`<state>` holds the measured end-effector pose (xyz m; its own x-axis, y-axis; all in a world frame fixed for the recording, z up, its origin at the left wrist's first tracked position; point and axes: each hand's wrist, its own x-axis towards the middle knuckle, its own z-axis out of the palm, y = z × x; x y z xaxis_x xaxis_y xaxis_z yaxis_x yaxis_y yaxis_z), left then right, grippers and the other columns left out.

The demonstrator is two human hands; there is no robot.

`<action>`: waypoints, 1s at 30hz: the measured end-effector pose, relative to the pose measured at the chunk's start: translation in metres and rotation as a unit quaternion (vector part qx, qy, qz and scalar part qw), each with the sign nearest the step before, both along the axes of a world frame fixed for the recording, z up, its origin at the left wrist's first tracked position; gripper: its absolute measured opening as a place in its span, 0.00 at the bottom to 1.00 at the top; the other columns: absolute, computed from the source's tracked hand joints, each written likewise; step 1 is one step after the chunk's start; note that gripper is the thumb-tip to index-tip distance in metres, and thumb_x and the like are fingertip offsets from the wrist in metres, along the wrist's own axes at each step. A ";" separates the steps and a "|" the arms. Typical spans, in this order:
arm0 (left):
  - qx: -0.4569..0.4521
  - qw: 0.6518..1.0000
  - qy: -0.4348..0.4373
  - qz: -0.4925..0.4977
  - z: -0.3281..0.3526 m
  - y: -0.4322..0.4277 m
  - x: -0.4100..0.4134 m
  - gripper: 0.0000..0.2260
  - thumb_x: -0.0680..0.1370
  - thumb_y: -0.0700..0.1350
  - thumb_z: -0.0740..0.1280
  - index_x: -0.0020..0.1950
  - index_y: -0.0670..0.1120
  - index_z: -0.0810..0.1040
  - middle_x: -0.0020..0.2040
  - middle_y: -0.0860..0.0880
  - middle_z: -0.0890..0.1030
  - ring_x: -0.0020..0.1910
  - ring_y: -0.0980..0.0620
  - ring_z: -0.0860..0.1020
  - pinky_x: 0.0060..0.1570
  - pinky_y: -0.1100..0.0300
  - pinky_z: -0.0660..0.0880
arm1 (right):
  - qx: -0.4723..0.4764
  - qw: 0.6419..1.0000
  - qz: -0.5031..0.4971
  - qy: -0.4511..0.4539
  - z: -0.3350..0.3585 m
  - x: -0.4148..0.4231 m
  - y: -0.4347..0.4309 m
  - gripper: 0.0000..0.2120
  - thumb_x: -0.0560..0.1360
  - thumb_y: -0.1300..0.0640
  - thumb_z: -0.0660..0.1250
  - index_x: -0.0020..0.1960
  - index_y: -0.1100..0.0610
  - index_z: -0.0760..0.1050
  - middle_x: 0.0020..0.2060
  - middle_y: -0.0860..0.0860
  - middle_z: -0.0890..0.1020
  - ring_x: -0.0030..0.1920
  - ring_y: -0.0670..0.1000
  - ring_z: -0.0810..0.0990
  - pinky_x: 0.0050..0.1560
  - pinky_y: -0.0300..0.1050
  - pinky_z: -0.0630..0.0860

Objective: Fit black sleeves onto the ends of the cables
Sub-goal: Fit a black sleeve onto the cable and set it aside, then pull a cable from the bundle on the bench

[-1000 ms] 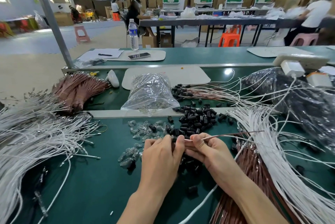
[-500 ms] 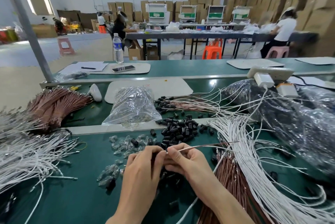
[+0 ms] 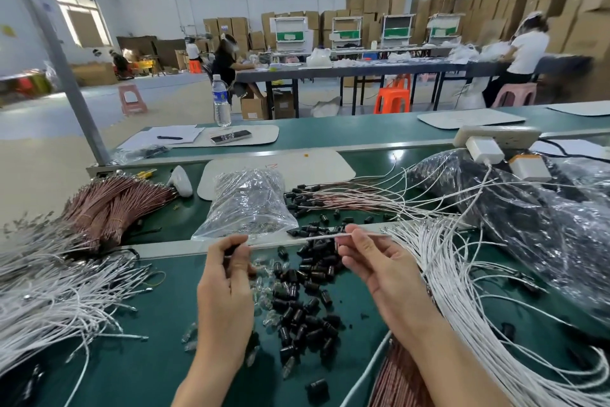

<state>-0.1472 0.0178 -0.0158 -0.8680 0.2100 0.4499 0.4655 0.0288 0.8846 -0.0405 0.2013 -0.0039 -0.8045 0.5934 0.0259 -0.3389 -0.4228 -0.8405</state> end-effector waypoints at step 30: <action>-0.603 0.741 0.049 -0.292 0.033 0.137 0.058 0.20 0.83 0.57 0.62 0.50 0.39 0.77 0.43 0.43 0.81 0.37 0.46 0.79 0.36 0.58 0.74 | 0.247 0.932 -0.152 -0.215 0.000 0.012 0.088 0.19 0.83 0.63 0.58 0.72 0.52 0.66 0.45 0.54 0.85 0.37 0.48 0.83 0.35 0.40 0.79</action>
